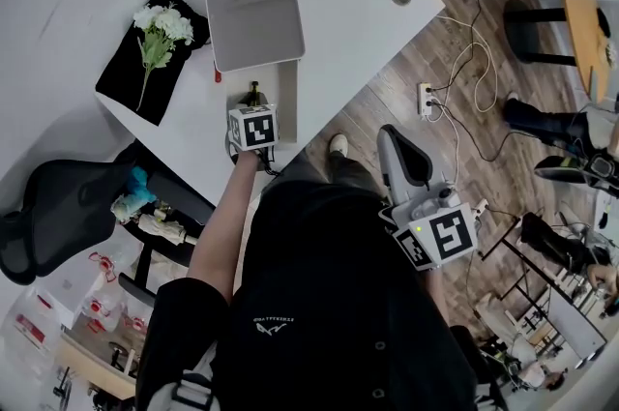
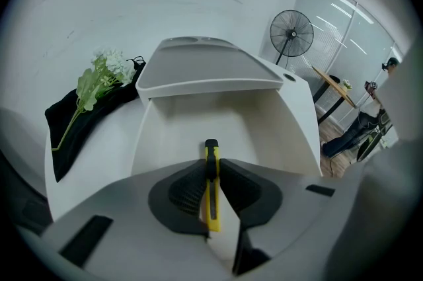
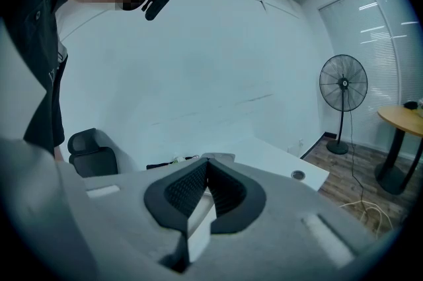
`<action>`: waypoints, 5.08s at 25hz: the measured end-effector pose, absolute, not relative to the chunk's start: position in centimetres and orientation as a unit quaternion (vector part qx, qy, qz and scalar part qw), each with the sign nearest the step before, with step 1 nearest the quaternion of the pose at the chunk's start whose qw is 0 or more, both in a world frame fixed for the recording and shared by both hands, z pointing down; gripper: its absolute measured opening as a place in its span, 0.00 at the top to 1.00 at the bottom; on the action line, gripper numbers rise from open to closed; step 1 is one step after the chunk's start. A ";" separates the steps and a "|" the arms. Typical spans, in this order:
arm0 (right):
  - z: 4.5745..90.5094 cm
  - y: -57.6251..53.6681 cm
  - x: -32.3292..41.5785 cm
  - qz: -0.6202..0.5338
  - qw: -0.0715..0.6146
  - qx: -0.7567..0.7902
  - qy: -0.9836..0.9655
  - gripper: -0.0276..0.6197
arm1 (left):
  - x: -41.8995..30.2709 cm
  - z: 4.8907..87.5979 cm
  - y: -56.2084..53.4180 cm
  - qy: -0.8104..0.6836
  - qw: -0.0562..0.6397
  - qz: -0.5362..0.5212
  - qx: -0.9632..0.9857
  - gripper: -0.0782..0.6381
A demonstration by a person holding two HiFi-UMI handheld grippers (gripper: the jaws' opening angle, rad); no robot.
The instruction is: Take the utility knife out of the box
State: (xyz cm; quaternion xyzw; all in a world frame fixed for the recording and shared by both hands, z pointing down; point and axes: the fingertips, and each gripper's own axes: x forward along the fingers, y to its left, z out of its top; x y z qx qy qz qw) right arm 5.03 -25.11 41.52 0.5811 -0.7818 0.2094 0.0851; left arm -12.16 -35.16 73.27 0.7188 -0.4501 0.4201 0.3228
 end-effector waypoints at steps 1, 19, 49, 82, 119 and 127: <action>41.5 -25.0 5.1 0.209 0.085 0.581 -0.782 0.95 | -12.1 73.2 -35.1 -0.450 0.323 0.419 0.719 0.80; 41.0 -23.6 5.5 0.204 0.067 0.561 -0.799 0.95 | -11.4 67.9 -34.4 -0.468 0.278 0.358 0.759 0.80; 40.1 -16.7 8.0 0.202 0.043 0.442 -0.873 0.95 | -9.0 49.4 -24.5 -0.560 0.204 0.167 0.785 0.80; 39.8 -10.2 12.1 0.166 0.047 0.363 -0.915 0.95 | -2.6 41.3 -8.9 -0.571 0.150 0.055 0.806 0.80; 25.1 -12.6 16.3 -0.005 -0.012 0.384 -0.923 0.95 | -1.5 26.6 -12.6 -0.580 0.002 -0.019 0.814 0.81; 22.7 -13.2 16.5 -0.016 -0.032 0.383 -0.923 0.95 | -1.4 24.3 -13.2 -0.577 -0.018 -0.026 0.816 0.81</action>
